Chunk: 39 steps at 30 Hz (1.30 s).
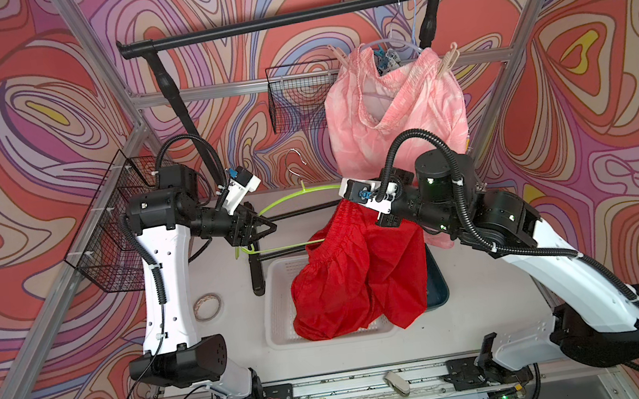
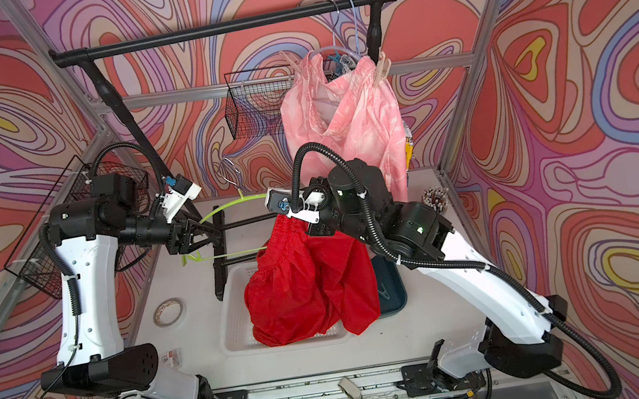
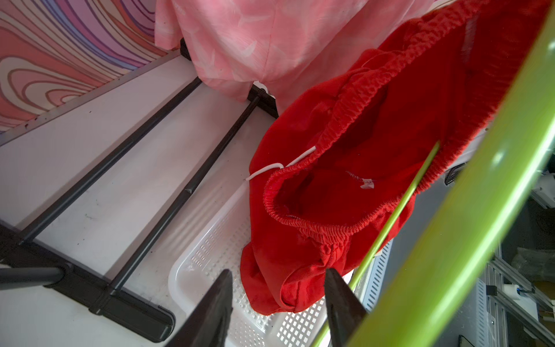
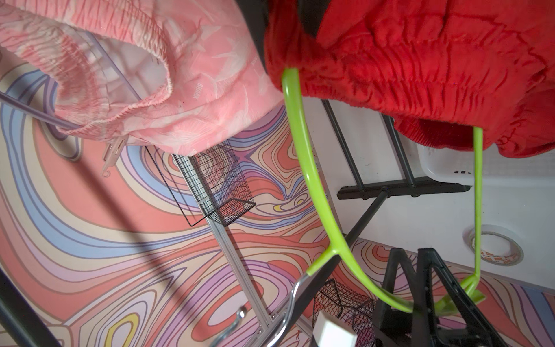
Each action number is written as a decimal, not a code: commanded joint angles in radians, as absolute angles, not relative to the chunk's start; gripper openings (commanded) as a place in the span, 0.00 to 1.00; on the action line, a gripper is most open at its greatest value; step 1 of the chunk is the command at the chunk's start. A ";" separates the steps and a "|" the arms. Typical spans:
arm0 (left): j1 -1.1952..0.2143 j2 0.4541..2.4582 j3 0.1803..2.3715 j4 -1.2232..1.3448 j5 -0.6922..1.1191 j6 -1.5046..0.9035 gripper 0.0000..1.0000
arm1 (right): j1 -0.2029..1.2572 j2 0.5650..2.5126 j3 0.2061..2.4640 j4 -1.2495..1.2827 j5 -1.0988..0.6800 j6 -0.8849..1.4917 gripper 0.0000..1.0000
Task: Remove the clothespins securing shorts to the hanger
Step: Remove the shorts from the hanger.
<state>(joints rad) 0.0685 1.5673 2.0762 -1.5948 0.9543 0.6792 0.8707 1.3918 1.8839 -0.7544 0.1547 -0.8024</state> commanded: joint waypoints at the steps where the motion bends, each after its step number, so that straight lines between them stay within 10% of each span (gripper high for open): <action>1: 0.080 1.574 2.081 -1.706 1.050 0.791 0.38 | 0.825 1.414 1.931 -0.692 0.030 -0.757 0.00; 9: 0.112 1.565 2.094 -1.706 1.023 0.805 0.01 | 0.792 1.500 1.962 -0.702 -0.039 -0.690 0.00; 18: 0.165 1.388 1.969 -1.592 0.905 0.772 0.00 | 0.790 1.548 2.037 -0.749 -0.125 -0.495 0.01; 28: 0.165 1.177 1.898 -1.545 0.816 0.759 0.00 | 0.790 1.640 2.220 -0.901 -0.396 -0.292 0.40; 39: 0.163 1.077 1.856 -1.443 0.724 0.675 0.00 | 0.790 1.733 2.344 -1.024 -0.459 -0.241 0.33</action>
<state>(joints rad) 0.1642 1.0874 1.8622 -1.5105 0.7277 0.7074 0.7868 1.7164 2.3257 -0.9627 -0.4313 -0.2550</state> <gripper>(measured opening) 0.117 0.345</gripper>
